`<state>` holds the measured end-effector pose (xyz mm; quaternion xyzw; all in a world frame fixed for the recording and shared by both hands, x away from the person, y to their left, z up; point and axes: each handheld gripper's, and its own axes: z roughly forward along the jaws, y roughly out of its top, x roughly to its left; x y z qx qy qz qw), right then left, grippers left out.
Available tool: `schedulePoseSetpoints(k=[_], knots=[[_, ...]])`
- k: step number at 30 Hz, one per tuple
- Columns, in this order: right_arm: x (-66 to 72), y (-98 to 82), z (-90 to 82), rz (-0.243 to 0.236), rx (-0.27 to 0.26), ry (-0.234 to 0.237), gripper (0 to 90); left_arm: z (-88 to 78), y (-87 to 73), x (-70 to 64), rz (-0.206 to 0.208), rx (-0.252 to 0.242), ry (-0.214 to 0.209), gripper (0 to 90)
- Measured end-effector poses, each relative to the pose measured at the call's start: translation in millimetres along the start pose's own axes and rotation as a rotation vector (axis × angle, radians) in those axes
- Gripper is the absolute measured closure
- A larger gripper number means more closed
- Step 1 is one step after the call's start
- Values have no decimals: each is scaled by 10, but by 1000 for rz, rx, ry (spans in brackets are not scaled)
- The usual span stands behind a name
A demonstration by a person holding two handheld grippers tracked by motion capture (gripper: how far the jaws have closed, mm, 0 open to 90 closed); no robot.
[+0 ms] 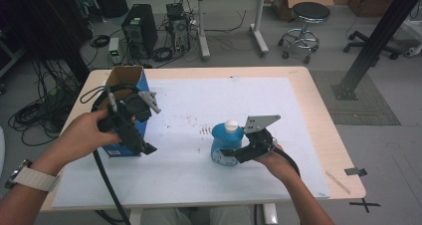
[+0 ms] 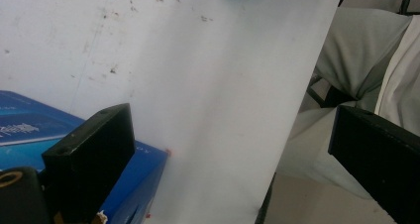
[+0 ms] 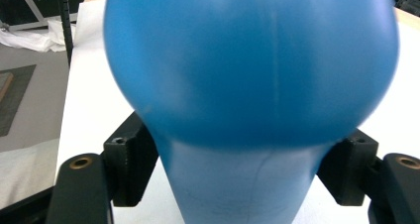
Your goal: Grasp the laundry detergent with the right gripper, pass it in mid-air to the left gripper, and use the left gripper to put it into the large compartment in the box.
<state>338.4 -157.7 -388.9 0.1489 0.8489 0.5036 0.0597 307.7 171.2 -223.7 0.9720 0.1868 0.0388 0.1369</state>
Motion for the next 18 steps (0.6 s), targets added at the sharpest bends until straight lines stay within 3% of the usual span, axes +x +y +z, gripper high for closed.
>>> schedulePoseSetpoints(k=[11,18], knots=[[-5,-13,-12,-3,-12,-7,327,-2,-3,-2,-2,-4,3,47],[14,-9,-8,-28,-20,-2,416,-6,-7,-7,-1,-5,3,47]])
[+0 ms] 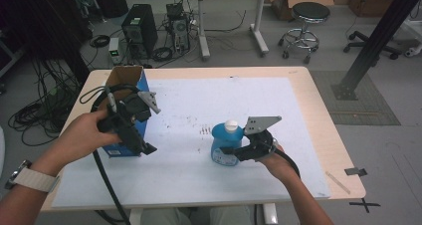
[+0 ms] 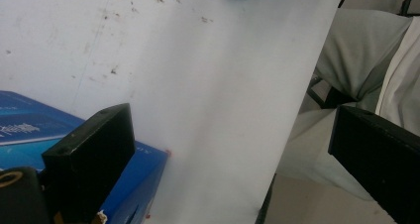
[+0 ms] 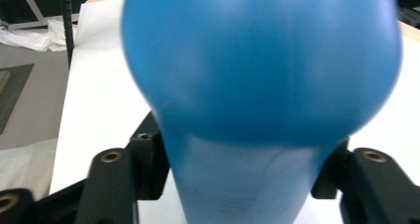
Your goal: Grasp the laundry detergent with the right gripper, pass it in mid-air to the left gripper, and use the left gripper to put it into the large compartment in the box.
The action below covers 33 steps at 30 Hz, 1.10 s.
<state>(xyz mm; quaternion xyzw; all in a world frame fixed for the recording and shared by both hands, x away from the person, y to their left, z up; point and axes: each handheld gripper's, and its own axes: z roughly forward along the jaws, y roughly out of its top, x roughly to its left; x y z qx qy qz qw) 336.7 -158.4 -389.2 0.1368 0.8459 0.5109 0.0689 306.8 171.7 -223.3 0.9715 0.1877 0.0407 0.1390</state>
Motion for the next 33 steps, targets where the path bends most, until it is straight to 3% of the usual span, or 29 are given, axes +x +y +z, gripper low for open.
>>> schedulePoseSetpoints(k=[18,22,25,33], knots=[[12,15,-41,-23,-16,-9,439,-12,2,14,-6,-11,-5,48],[15,105,-117,-32,-31,-4,440,-31,28,9,-5,-16,-5,47],[27,192,-168,-51,-24,6,440,-72,56,5,-1,-38,-22,47],[81,444,-315,-84,1,46,440,-193,180,-29,17,-40,-12,47]])
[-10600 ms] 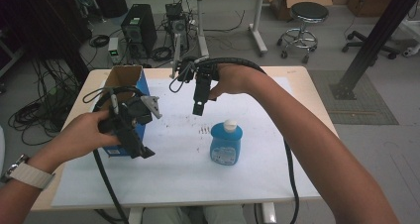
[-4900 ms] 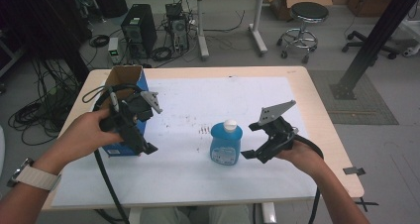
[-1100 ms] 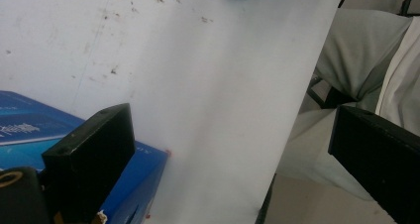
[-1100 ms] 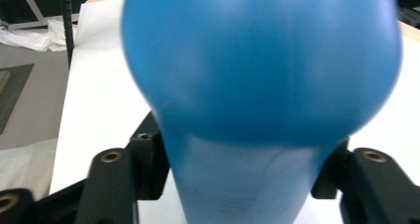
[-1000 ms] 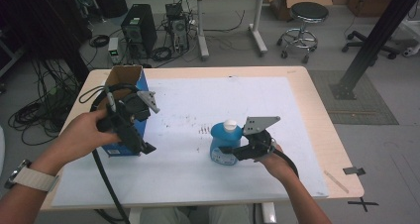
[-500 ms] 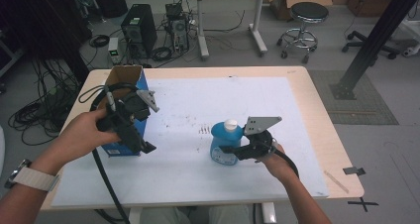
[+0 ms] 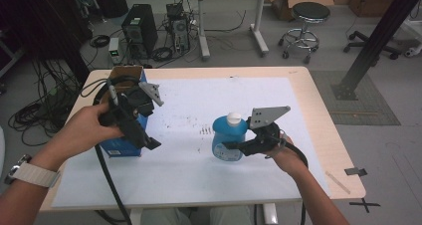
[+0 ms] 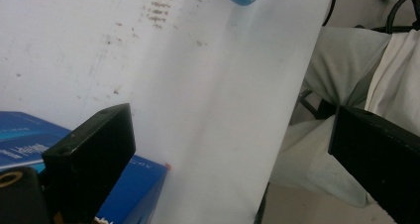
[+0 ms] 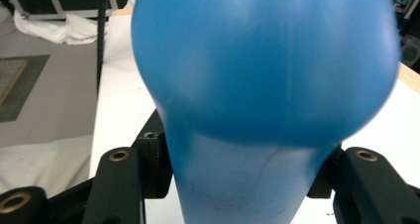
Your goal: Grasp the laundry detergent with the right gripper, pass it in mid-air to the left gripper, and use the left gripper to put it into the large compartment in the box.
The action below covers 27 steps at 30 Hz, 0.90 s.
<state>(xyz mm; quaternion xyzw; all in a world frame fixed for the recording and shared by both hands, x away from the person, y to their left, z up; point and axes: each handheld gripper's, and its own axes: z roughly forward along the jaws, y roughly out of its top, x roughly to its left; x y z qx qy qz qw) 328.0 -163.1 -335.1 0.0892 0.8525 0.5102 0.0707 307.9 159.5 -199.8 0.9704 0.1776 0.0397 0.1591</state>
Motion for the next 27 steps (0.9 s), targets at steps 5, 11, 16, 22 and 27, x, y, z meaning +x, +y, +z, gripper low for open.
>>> schedulePoseSetpoints(k=[5,11,16,22,27], knots=[[9,129,-45,-16,38,29,440,-78,133,-21,20,4,3,47],[12,279,-98,-29,55,69,440,-149,321,-45,49,14,7,48],[8,370,-123,-39,63,90,440,-202,500,-58,80,17,8,48],[6,502,-122,-51,76,129,441,-233,705,-86,114,32,5,49],[12,576,-84,-56,83,164,442,-244,853,-119,142,42,-1,49]])
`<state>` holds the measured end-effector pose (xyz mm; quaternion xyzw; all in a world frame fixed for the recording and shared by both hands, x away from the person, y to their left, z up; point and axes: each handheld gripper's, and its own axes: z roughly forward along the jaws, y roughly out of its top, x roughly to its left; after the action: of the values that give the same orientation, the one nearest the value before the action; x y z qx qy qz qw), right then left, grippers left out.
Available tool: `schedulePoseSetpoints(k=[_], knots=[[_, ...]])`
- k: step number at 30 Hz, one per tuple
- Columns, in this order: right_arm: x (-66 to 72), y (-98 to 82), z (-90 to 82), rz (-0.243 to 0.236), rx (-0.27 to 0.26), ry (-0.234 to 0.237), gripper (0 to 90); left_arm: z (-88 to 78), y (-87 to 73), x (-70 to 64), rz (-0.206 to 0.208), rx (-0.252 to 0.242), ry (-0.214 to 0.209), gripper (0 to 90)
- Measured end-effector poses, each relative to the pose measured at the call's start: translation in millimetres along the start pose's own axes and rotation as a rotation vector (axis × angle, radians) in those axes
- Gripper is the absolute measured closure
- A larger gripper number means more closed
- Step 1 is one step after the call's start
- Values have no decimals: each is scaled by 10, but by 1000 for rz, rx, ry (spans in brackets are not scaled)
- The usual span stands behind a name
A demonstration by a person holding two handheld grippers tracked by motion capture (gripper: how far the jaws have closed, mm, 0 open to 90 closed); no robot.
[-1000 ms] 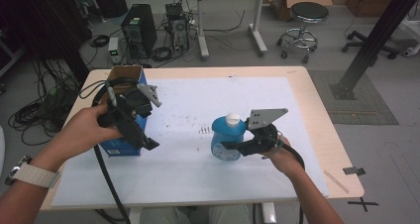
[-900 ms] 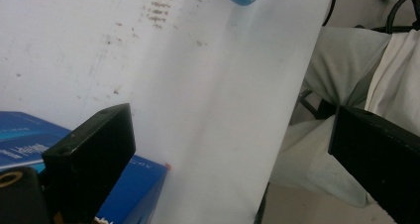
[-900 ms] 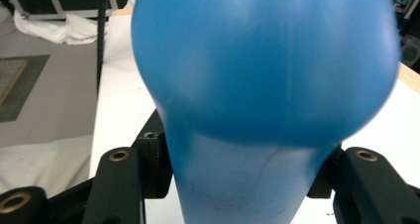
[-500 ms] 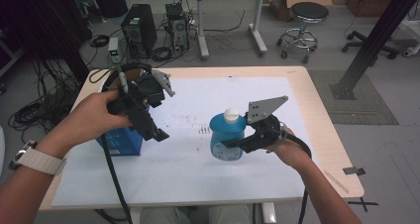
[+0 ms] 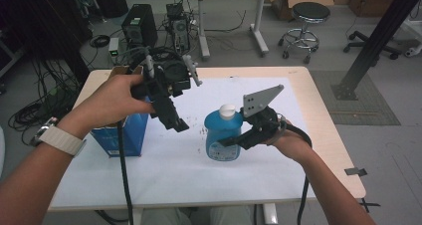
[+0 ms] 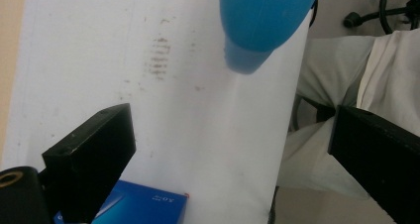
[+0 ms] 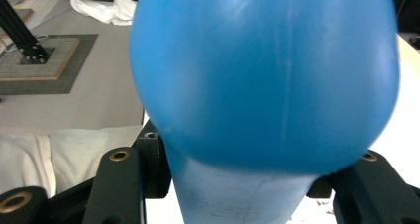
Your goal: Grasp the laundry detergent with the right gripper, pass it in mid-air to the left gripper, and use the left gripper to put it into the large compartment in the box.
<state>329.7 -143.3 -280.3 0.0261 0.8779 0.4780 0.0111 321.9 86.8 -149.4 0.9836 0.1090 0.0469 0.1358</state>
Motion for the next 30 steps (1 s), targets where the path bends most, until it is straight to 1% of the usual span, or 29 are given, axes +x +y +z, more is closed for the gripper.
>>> schedulePoseSetpoints(k=[5,7,12,16,22,30], knots=[[-1,30,34,-4,2,21,442,15,99,-10,25,8,-11,49],[-4,44,58,-6,4,33,442,30,127,-16,40,11,-23,49],[-8,76,121,-17,11,43,442,66,193,-37,68,37,-51,50],[-11,97,173,-21,5,54,442,80,243,-49,83,45,-63,50],[-10,139,219,-34,10,60,442,104,303,-61,101,53,-71,51],[0,167,254,-46,19,65,442,120,357,-89,112,54,-81,51]])
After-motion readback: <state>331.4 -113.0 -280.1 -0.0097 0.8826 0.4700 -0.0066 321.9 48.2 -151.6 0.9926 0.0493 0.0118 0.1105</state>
